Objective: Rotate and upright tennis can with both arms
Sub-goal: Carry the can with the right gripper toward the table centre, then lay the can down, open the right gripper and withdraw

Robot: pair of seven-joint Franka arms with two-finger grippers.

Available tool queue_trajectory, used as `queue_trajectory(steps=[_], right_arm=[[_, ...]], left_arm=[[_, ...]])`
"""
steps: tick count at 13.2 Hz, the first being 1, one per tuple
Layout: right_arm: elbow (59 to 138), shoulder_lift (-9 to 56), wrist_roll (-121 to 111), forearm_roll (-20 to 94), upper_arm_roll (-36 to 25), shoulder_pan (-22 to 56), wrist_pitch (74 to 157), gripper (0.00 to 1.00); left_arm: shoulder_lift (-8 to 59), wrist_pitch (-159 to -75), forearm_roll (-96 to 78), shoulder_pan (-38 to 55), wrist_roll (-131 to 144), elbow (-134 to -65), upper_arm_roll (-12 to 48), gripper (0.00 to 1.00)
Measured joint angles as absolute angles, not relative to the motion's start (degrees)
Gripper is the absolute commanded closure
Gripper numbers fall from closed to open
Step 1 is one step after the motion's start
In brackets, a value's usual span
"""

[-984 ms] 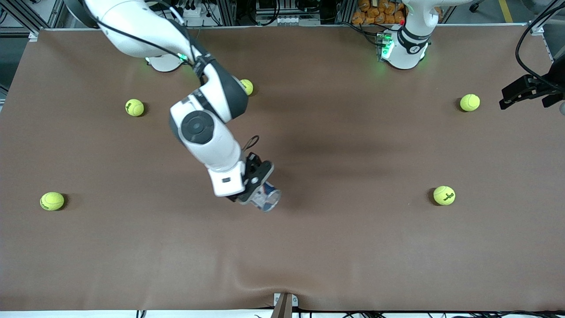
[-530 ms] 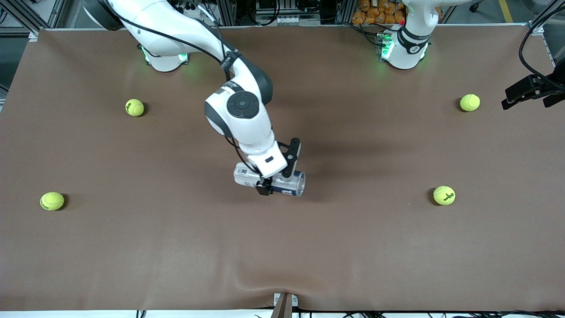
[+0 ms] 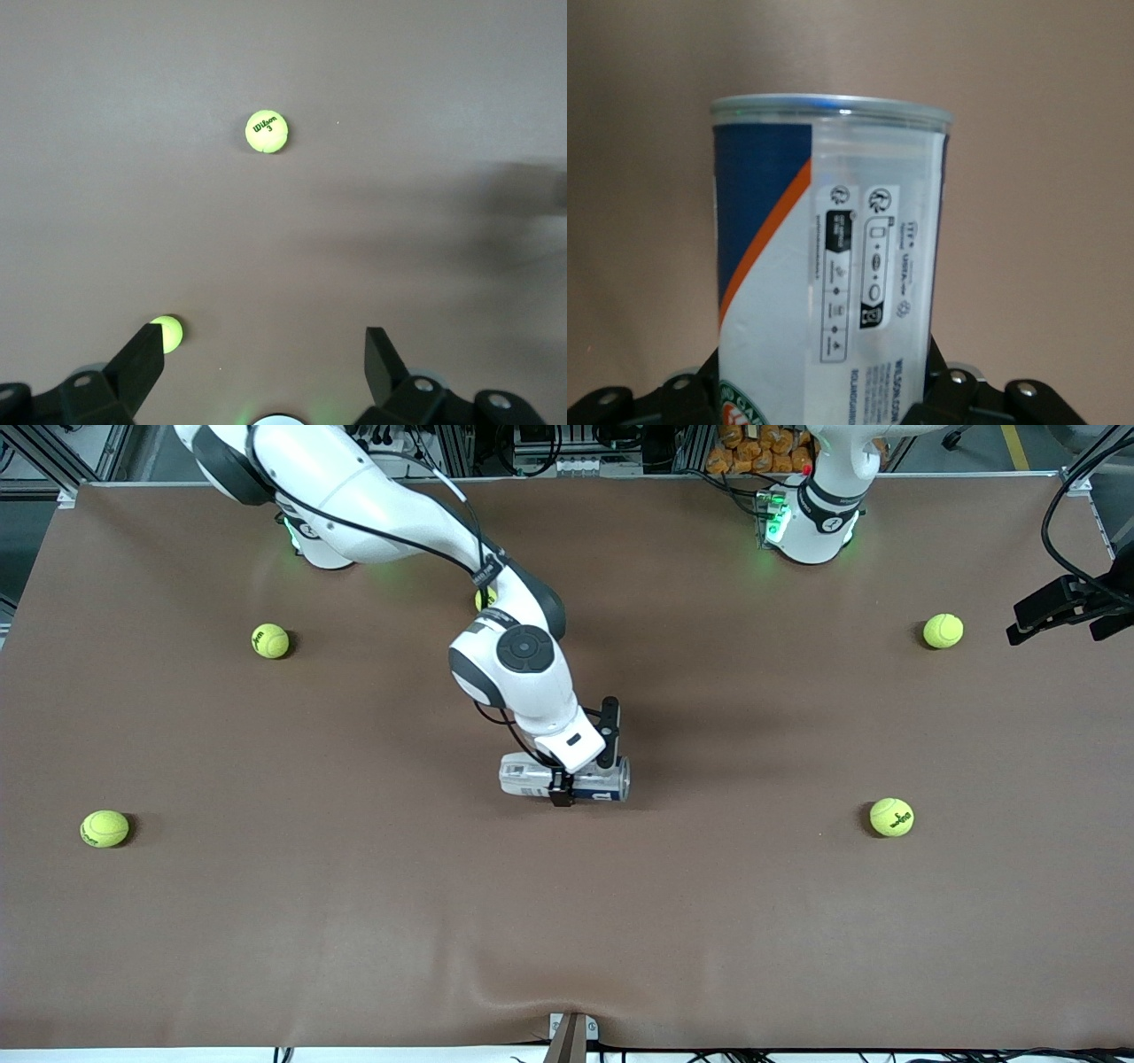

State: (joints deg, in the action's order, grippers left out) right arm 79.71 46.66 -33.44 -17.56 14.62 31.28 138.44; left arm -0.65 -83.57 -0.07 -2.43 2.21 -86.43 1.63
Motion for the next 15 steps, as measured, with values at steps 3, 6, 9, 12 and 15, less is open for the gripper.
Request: queue_trajectory(steps=[3,6,9,12,15], right_arm=[[79.88,49.27,-33.46,-19.12,14.37,31.87,140.07,0.24],[79.92,51.11,-33.46,-21.62,11.43,35.17,143.04,0.23],[79.84,51.37,-33.46,-21.83,9.09,38.2,143.47,0.0],[79.17,51.3,-33.42,-22.31,8.98,38.57,143.52,0.0],[78.12,50.48,-30.68,-22.21,8.93,38.51,141.3,0.0]], left_arm=[[-0.65,-83.57,-0.07,-2.43,2.21,-86.43,1.63,0.0],[-0.65,-83.57,-0.07,-2.46,2.21,-86.44,1.62,0.0],[-0.29,-83.57,-0.07,-2.48,2.21,-86.46,1.62,0.0],[0.13,-83.57,-0.07,-2.48,2.21,-86.46,1.63,0.0],[0.14,-83.57,-0.07,-2.48,2.21,-86.46,1.63,0.0]])
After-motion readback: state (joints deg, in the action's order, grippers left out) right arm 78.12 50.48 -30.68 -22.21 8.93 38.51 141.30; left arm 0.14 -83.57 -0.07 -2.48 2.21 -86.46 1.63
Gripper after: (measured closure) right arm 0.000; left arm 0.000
